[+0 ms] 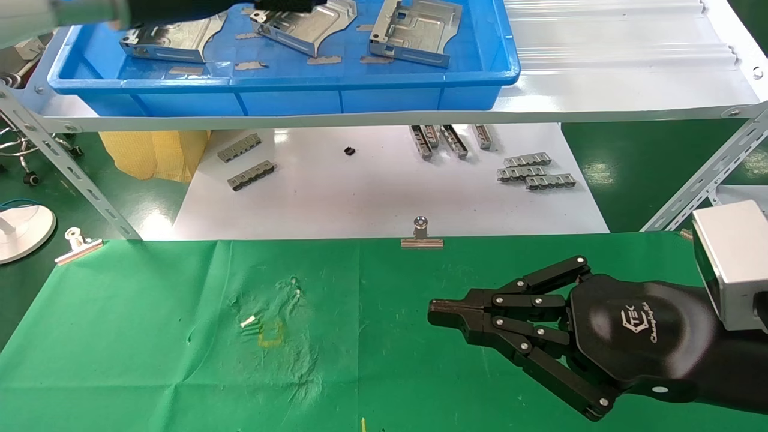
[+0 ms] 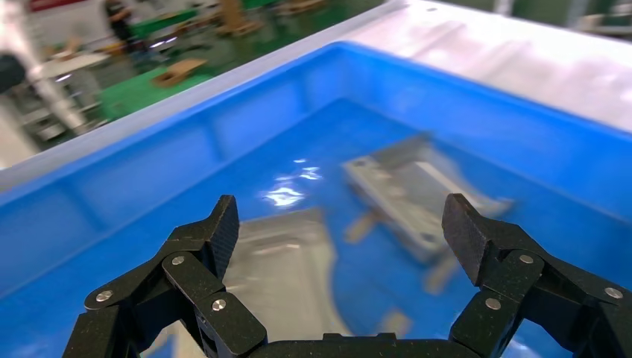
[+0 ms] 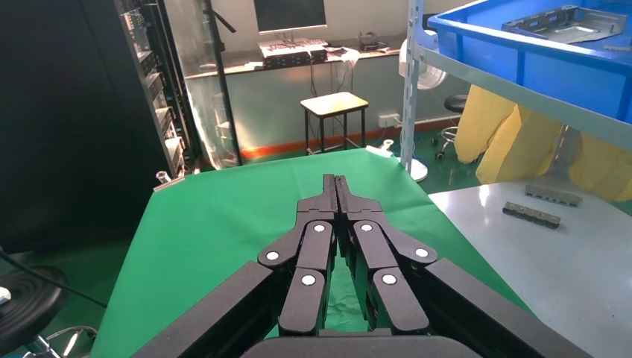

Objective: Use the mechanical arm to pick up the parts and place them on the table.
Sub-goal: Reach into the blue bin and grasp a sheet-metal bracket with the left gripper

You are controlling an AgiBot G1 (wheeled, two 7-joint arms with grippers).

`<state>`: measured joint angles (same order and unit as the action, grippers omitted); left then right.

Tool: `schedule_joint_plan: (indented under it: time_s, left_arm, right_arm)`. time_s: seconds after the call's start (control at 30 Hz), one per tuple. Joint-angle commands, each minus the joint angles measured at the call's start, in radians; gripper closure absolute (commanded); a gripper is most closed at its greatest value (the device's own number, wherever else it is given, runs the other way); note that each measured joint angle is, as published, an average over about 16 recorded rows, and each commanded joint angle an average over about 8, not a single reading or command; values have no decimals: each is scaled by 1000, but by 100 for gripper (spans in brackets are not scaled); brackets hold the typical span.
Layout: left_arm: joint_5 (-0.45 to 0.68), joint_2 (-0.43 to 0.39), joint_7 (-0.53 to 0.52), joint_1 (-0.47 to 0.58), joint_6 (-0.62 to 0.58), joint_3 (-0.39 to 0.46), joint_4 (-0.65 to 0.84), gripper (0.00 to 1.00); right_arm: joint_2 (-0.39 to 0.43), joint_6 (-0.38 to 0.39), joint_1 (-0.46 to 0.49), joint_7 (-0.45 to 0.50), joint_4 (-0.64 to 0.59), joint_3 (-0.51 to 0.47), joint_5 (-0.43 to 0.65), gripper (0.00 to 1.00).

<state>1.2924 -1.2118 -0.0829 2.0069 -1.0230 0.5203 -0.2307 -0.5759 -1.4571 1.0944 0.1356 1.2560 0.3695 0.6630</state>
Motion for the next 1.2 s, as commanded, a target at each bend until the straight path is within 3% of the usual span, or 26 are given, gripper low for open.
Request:
schedule_joint_plan:
  time_s: [0.03,0.13,0.2,0.23,0.43,0.5,1.2]
  left_arm:
    - [23,-42,13,30,70,9,67,0]
    - [47,-78,13,51,139,23,130,0]
    - [58,-94,9,61,177,30,162,8]
    - [63,-101,5,66,193,33,176,16]
    - [78,-122,-31,81,238,43,221,89]
    - [85,-125,-45,83,239,48,227,100]
    - [155,-133,-103,74,300,100,197,100]
  right_arm:
    - [0,0,0,0,0,0,0,100]
    - [0,0,0,0,0,0,0,100]
    - [0,0,0,0,0,0,0,100]
    - [0,0,0,0,0,0,0,100]
    - [0,0,0,0,0,0,0,100]
    - [0,0,0,0,0,0,0,100]
    - [0,0,0,0,0,0,0,100]
